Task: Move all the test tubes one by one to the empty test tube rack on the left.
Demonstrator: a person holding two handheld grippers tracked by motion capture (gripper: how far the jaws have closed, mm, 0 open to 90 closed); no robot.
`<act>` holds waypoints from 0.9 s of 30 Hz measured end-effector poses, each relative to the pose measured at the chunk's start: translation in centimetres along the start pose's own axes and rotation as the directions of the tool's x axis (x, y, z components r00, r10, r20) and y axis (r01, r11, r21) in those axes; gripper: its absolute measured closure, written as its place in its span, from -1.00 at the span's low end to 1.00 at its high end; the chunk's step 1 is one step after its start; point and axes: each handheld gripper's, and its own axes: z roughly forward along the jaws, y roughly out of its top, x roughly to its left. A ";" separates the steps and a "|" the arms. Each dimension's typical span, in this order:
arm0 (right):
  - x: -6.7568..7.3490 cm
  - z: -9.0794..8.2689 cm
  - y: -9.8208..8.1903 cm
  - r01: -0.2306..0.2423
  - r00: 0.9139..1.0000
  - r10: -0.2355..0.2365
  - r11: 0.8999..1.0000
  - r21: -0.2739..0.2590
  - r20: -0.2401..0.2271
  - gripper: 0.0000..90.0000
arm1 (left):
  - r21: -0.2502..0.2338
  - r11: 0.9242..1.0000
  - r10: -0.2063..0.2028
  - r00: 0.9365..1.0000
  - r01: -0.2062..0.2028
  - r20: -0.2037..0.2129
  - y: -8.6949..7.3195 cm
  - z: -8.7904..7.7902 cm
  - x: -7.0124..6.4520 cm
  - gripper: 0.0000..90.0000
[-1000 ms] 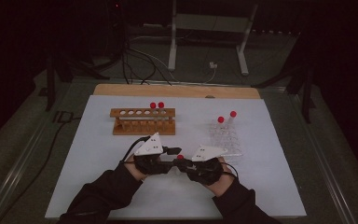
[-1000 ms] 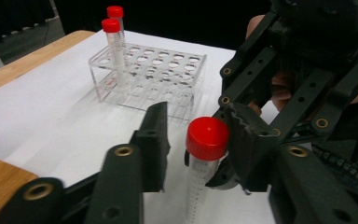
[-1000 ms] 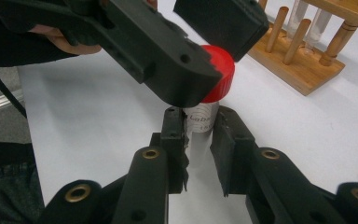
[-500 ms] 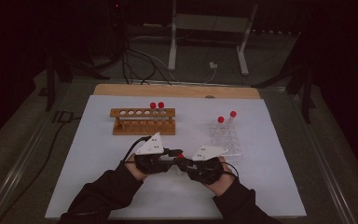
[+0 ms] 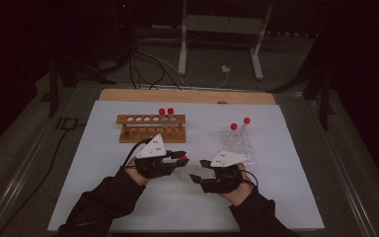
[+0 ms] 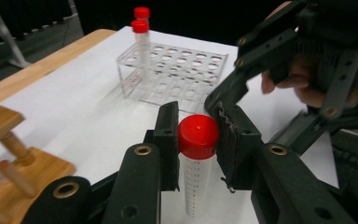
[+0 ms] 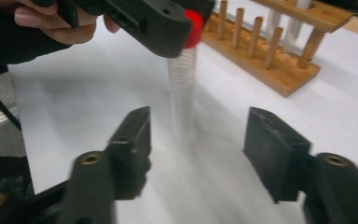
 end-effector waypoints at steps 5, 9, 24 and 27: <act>-0.6 -0.6 0.0 -0.014 1.000 0.014 1.000 -0.023 0.013 -0.49 | -0.004 1.000 -0.007 0.999 0.007 -0.045 0.1 -0.8 0.9 0.60; -1.0 -1.1 0.0 -0.028 0.999 0.029 0.998 -0.049 0.025 -0.68 | -0.006 1.000 -0.014 0.997 0.013 -0.080 0.3 -1.5 1.7 0.60; -1.8 -2.7 0.2 -0.041 0.995 0.052 0.991 -0.130 0.081 -1.00 | -0.015 0.999 -0.036 0.983 0.034 -0.182 1.5 -3.6 4.5 0.60; -1.8 -2.7 0.1 -0.043 0.995 0.054 0.990 -0.136 0.079 -1.00 | -0.018 0.999 -0.037 0.979 0.034 -0.202 1.8 -3.9 5.1 0.60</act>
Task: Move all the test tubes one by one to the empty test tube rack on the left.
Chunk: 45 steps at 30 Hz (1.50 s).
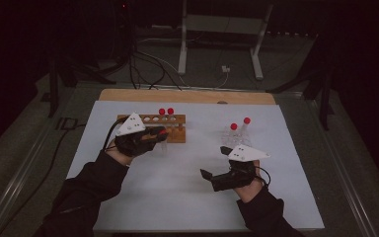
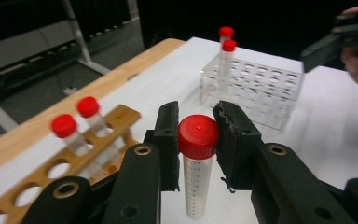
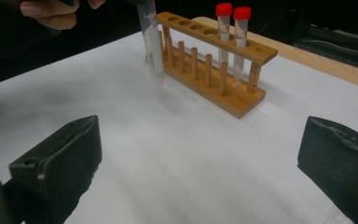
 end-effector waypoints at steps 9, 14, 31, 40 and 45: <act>-0.1 -0.2 0.0 0.004 1.000 -0.004 1.000 -0.019 -0.008 -1.00 | -0.017 1.000 -0.024 0.997 0.023 -0.072 0.7 -0.2 2.2 0.60; 0.0 0.0 0.0 0.009 1.000 -0.009 1.000 -0.006 -0.001 -1.00 | -0.036 0.998 -0.047 0.991 0.043 -0.123 1.2 -0.2 3.3 0.60; -0.3 0.0 -0.1 0.001 1.000 -0.001 1.000 -0.006 -0.003 -1.00 | -0.063 0.997 -0.067 0.961 0.052 -0.269 2.1 1.8 5.7 0.60; -0.3 -0.1 -0.1 -0.001 1.000 0.001 1.000 -0.009 -0.005 -1.00 | -0.085 0.992 -0.114 0.932 0.090 -0.345 1.1 3.2 7.0 0.60; -0.4 -0.1 -0.2 -0.005 1.000 0.004 1.000 -0.010 -0.005 -1.00 | -0.055 0.993 -0.119 0.930 0.106 -0.347 0.2 4.3 7.3 0.60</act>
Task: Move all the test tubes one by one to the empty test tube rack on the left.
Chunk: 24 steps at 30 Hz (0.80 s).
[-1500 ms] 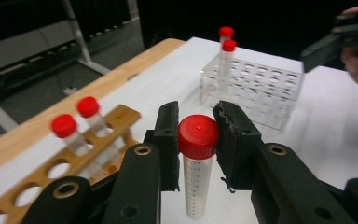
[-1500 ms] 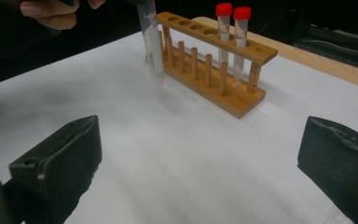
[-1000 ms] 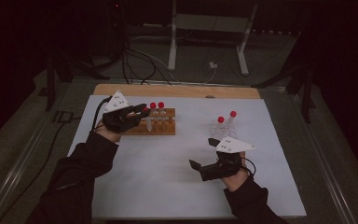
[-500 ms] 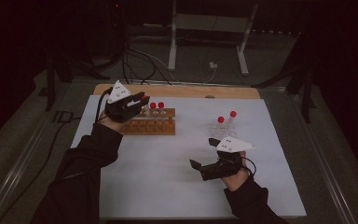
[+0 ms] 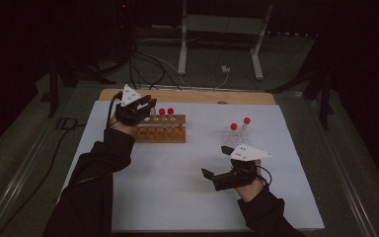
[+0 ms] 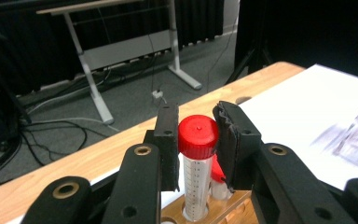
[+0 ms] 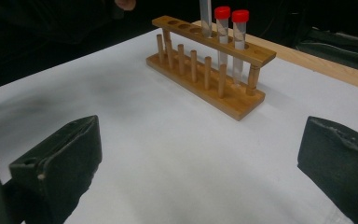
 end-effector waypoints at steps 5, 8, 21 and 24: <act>0.0 -0.1 0.0 -0.002 1.000 0.002 1.000 -0.005 -0.003 -1.00 | 0.032 0.999 -0.005 1.000 0.005 0.000 -1.0 0.9 -0.1 0.60; -0.1 -0.1 0.0 -0.004 1.000 0.004 1.000 -0.004 -0.006 -1.00 | 0.045 0.999 -0.010 1.000 0.010 0.002 -1.5 1.2 -0.2 0.60; -0.1 -0.1 0.1 -0.006 1.000 0.006 1.000 0.004 -0.003 -1.00 | 0.094 0.995 -0.019 1.000 0.019 -0.001 -2.8 2.2 -0.3 0.60; -0.1 -0.1 0.1 -0.006 1.000 0.006 1.000 0.005 -0.003 -1.00 | 0.102 0.995 -0.022 1.000 0.022 0.000 -3.1 2.4 -0.4 0.59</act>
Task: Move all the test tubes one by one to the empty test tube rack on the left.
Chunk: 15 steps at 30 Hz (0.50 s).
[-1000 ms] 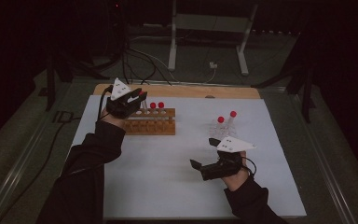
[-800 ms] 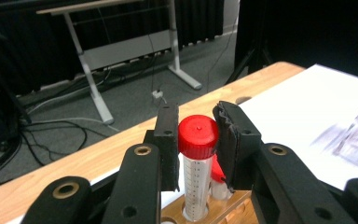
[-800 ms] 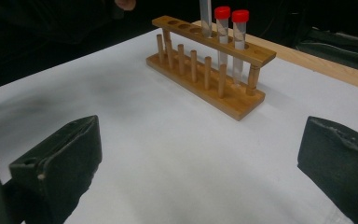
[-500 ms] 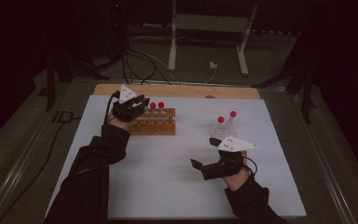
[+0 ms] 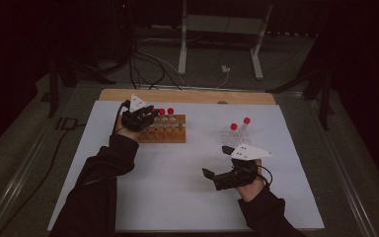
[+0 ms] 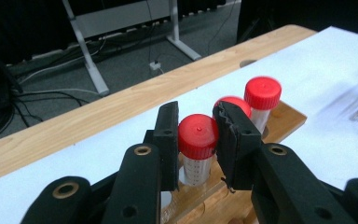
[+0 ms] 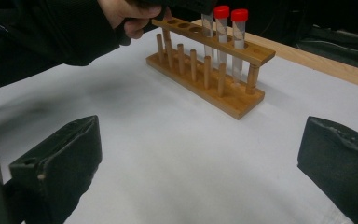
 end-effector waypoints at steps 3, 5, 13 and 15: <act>0.0 0.0 0.0 -0.001 1.000 0.001 1.000 0.000 0.000 -1.00 | 0.001 1.000 -0.003 1.000 0.003 0.001 0.0 0.0 0.0 0.59; 0.0 0.0 0.0 -0.003 1.000 0.003 1.000 -0.002 -0.002 -1.00 | 0.003 1.000 -0.007 1.000 0.007 0.001 0.0 0.0 0.1 0.59; 0.0 -0.2 0.2 -0.005 1.000 0.005 1.000 -0.013 0.001 -1.00 | 0.017 1.000 -0.021 1.000 0.021 -0.009 0.0 0.0 0.0 0.57; 0.0 -0.3 0.2 -0.001 1.000 0.001 1.000 -0.016 0.002 -1.00 | 0.022 1.000 -0.020 1.000 0.020 0.000 0.0 -0.1 0.0 0.53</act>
